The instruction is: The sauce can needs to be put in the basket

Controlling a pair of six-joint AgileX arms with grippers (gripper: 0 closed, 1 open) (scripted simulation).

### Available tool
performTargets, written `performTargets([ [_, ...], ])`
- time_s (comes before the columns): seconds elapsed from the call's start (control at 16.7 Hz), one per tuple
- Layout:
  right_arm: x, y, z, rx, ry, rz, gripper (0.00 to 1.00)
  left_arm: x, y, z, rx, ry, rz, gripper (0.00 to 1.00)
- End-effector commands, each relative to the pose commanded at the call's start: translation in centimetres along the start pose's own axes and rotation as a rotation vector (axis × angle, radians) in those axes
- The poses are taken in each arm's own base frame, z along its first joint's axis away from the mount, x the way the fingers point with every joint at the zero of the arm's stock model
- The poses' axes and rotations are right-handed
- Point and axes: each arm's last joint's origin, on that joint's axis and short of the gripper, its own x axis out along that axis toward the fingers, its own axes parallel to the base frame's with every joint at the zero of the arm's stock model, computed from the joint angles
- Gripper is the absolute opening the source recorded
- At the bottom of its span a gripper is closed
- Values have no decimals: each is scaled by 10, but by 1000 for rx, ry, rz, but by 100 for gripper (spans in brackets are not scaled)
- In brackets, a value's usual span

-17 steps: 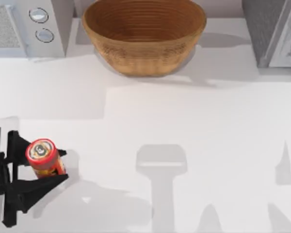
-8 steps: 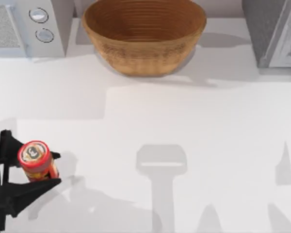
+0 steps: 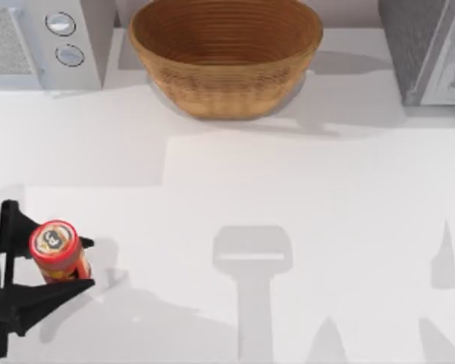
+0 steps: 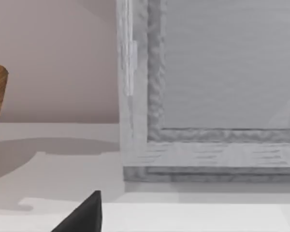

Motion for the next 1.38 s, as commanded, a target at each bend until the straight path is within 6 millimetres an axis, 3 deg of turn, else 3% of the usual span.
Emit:
performTargets([
  [0.24, 0, 0, 0, 0, 0, 0, 100, -7, 25, -11, 86, 98, -22, 0],
  [0.48, 0, 0, 0, 0, 0, 0, 100, -16, 70, -15, 195, 275, 6, 0],
  [0.78, 0, 0, 0, 0, 0, 0, 100, -15, 139, 9, 293, 496, 183, 0],
  [1.08, 0, 0, 0, 0, 0, 0, 100, 21, 196, 60, 321, 505, 464, 0],
  [1.38, 0, 0, 0, 0, 0, 0, 100, 85, 218, 111, 228, 281, 645, 0],
])
